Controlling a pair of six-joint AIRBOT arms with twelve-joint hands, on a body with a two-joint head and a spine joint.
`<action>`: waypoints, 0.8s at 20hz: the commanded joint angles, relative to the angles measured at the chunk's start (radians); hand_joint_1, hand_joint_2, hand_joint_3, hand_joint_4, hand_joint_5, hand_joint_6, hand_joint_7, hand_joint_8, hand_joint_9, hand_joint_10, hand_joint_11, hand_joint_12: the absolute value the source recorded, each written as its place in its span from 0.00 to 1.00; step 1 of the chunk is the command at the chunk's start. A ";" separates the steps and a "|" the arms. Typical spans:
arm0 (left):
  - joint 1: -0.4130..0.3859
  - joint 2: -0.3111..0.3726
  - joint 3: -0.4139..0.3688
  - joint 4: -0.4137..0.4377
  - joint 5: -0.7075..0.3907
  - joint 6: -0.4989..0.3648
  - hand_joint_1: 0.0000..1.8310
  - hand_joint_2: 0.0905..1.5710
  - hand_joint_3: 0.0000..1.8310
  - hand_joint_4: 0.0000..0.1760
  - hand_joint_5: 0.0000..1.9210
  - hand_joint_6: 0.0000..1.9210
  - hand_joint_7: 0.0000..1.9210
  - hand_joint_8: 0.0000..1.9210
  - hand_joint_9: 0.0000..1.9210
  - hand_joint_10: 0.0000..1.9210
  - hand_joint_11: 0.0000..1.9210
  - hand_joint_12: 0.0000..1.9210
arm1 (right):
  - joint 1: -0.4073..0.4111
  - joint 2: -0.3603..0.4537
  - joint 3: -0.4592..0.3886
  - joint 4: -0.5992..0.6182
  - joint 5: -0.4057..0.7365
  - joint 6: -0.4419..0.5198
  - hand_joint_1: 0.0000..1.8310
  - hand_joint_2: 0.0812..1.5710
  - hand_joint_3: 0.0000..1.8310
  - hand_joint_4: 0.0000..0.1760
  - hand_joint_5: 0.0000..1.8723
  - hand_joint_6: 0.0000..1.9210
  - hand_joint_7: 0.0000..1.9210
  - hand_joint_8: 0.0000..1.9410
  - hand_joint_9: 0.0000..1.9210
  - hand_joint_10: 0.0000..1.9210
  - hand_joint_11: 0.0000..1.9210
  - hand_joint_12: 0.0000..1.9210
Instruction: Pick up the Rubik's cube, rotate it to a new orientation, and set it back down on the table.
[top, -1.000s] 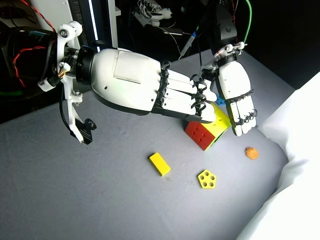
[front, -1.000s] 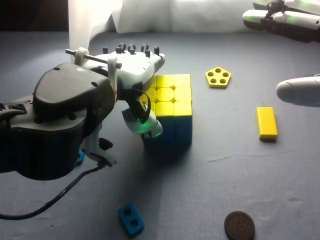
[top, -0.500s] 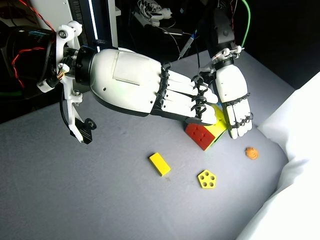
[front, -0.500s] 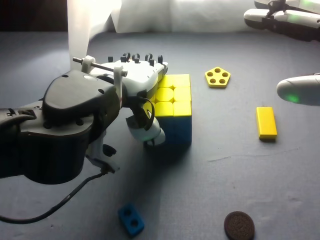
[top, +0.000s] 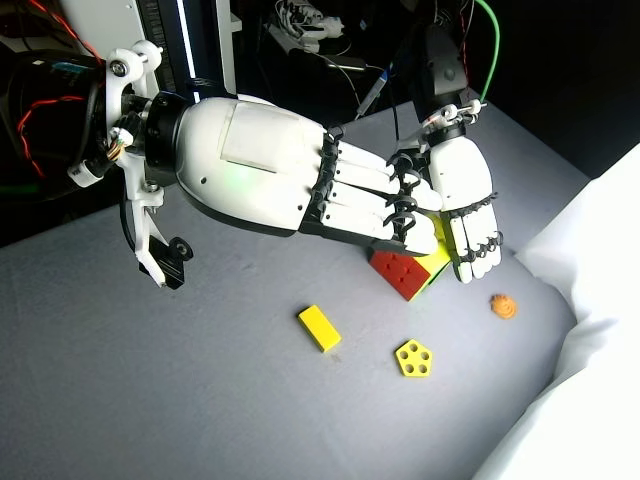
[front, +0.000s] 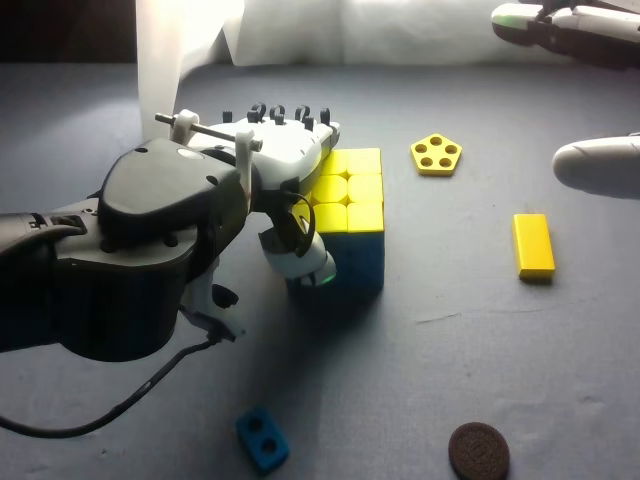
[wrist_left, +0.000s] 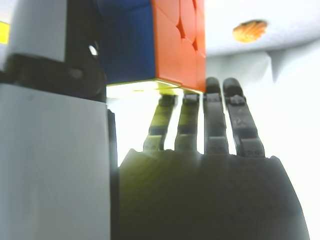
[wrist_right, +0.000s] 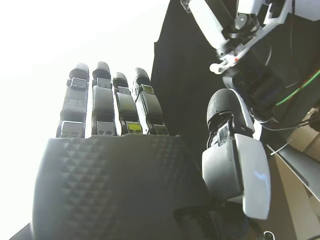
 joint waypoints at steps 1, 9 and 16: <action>-0.003 -0.002 0.006 0.057 -0.022 0.000 0.53 0.58 0.00 0.00 0.00 0.00 0.00 0.00 0.00 0.00 0.00 0.00 | 0.004 0.005 -0.001 0.020 0.123 -0.001 0.00 0.79 0.00 0.00 0.04 0.01 0.06 0.00 0.03 0.00 0.00 0.00; -0.001 -0.007 0.011 0.057 -0.022 0.000 0.52 0.60 0.00 0.00 0.00 0.00 0.00 0.00 0.00 0.00 0.00 0.00 | 0.004 0.005 -0.001 0.020 0.125 -0.007 0.00 0.78 0.00 0.00 0.04 0.01 0.06 0.00 0.03 0.00 0.00 0.00; -0.003 -0.007 0.012 0.056 -0.022 0.000 0.56 0.69 0.00 0.00 0.14 0.01 0.21 0.03 0.23 0.09 0.00 0.54 | 0.004 0.005 -0.002 0.020 0.128 -0.008 0.00 0.79 0.00 0.00 0.04 0.01 0.06 0.00 0.03 0.00 0.00 0.00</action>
